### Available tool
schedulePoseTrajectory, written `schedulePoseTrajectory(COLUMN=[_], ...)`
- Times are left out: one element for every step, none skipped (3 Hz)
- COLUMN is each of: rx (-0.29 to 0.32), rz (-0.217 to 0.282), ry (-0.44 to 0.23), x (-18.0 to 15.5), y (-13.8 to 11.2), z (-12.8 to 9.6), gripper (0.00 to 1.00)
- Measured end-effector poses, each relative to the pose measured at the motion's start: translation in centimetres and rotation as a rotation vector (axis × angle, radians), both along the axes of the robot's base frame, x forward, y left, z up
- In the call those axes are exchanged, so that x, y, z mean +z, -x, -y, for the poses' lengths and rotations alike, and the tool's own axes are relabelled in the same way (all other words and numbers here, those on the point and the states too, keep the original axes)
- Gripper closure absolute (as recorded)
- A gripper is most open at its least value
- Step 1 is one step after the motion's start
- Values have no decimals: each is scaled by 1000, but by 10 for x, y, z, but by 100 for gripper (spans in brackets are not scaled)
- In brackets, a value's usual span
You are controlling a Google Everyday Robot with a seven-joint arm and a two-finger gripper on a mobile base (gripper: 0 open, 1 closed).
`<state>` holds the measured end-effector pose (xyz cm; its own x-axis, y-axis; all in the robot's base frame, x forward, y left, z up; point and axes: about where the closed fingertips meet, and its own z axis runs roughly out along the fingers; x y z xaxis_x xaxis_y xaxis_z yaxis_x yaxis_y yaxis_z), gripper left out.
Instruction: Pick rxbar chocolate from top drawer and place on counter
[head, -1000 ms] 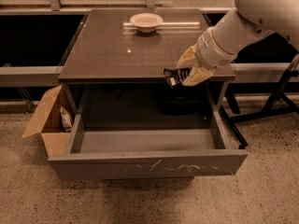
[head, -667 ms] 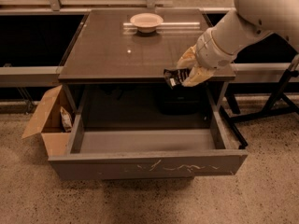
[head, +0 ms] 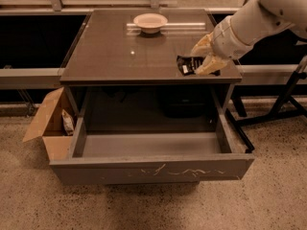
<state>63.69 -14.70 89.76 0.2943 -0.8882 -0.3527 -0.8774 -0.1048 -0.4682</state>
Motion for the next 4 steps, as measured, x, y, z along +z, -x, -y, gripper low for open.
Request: schedulePoseTrajectory(rx=[-22,-29,-35,-41], rz=[24,29,29,20], ry=[-45,-90,-131,-158], x=[11,13,10,6], y=[-26,-50,-70,-83], z=[17,27,35,38], gripper=[100,100,100,82])
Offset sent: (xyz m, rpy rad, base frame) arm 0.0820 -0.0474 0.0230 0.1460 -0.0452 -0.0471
